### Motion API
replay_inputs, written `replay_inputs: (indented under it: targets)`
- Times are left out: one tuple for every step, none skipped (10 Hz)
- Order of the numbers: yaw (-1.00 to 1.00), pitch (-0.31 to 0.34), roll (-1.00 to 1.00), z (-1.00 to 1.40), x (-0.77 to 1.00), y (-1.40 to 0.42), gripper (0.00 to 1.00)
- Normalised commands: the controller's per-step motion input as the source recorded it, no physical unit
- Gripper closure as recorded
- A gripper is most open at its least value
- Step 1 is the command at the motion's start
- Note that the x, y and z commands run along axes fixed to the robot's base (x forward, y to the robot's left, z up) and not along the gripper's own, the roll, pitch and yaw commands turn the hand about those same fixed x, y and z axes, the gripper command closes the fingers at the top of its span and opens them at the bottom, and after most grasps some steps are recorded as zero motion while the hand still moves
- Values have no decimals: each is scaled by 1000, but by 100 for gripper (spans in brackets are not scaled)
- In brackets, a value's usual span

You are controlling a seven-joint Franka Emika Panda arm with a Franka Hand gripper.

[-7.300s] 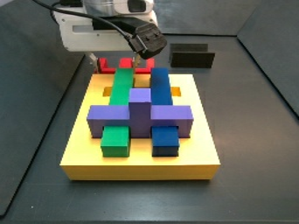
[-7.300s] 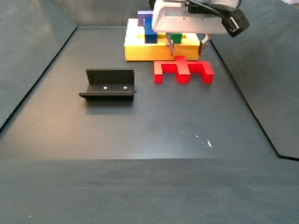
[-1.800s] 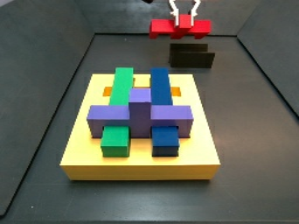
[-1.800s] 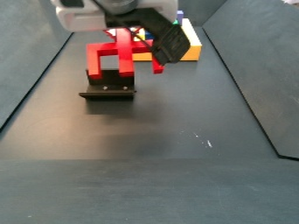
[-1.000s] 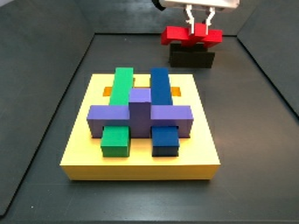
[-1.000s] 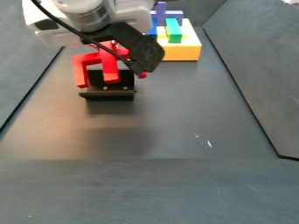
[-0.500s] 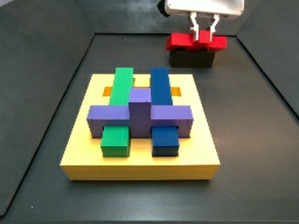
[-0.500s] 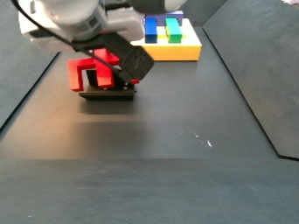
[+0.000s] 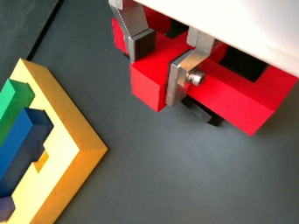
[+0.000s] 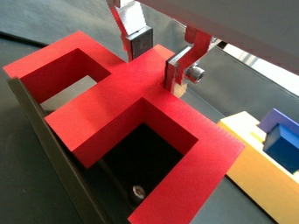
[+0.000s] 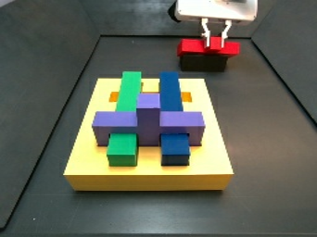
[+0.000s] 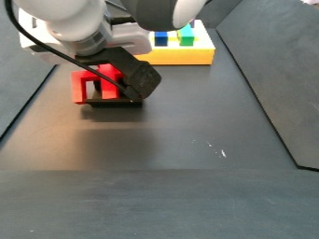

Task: Pick up the red object. Move up. Place the red object on the fixture. Regrasp the red object. Move to above the board. Insert the red object.
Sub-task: Place the red object on the fixture, then regrasp the red object.

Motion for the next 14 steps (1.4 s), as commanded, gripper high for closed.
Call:
replay_inputs:
  targets:
    - [0, 0, 0, 0, 0, 0, 100]
    - [0, 0, 0, 0, 0, 0, 0]
    - [0, -191, 809, 463, -60, -86, 0]
    - [0, -206, 909, 531, -26, -77, 0]
    - [0, -200, 1000, 540, -26, -77, 0]
    - [0, -169, 1000, 489, 0, -100, 0]
    - [0, -157, 1000, 291, 0, -66, 0]
    - [0, -177, 1000, 151, 0, -31, 0]
    - [-6, -120, 1000, 14, 0, -66, 0]
    - [-14, -71, 1000, 3, 0, -63, 0]
    - [-23, -29, 1000, 0, -14, -60, 0]
    - [-37, 0, 1000, 0, -71, -60, 0]
    - [-46, 0, 1000, 9, -114, -51, 0]
    - [-46, 0, 1000, 6, -123, -49, 0]
